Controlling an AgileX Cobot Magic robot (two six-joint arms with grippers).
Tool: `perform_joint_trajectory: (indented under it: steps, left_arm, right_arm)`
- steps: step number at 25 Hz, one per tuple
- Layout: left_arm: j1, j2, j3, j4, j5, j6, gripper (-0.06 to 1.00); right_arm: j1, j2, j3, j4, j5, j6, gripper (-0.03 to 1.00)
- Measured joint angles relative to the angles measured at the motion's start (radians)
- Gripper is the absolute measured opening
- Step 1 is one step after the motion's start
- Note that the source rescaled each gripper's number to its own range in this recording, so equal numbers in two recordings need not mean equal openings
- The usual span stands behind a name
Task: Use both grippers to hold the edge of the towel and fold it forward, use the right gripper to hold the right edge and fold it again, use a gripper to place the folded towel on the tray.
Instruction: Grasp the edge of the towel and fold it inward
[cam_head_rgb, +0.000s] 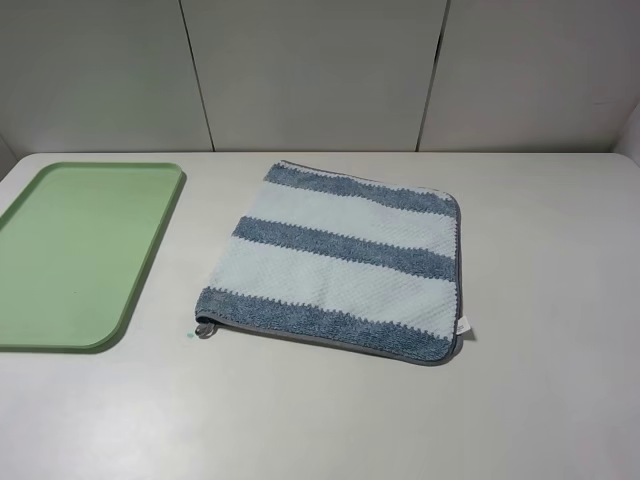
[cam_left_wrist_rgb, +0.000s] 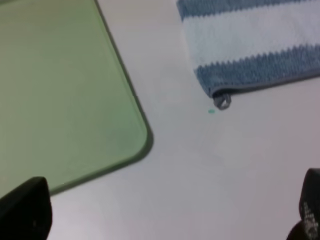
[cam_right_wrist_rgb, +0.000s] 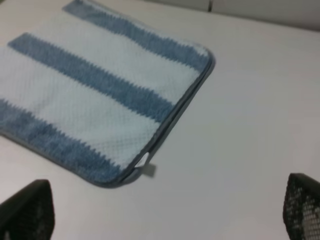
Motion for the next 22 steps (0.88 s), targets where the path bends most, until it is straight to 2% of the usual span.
perform_joint_trajectory:
  steps: [8,17,22]
  left_arm:
    - [-0.007,0.146,-0.102,0.003,0.031,0.078,0.99]
    - [-0.007,0.47,-0.273,0.005,0.039,0.332,0.97]
    - [-0.012,0.637,-0.309,0.005,0.015,0.377,0.97]
  right_arm:
    - [0.014,0.217,-0.071,0.022,0.016,-0.102,1.0]
    - [0.014,0.403,-0.075,0.073,0.013,-0.274,1.0]
    - [0.014,0.489,-0.076,0.122,-0.014,-0.373,1.0]
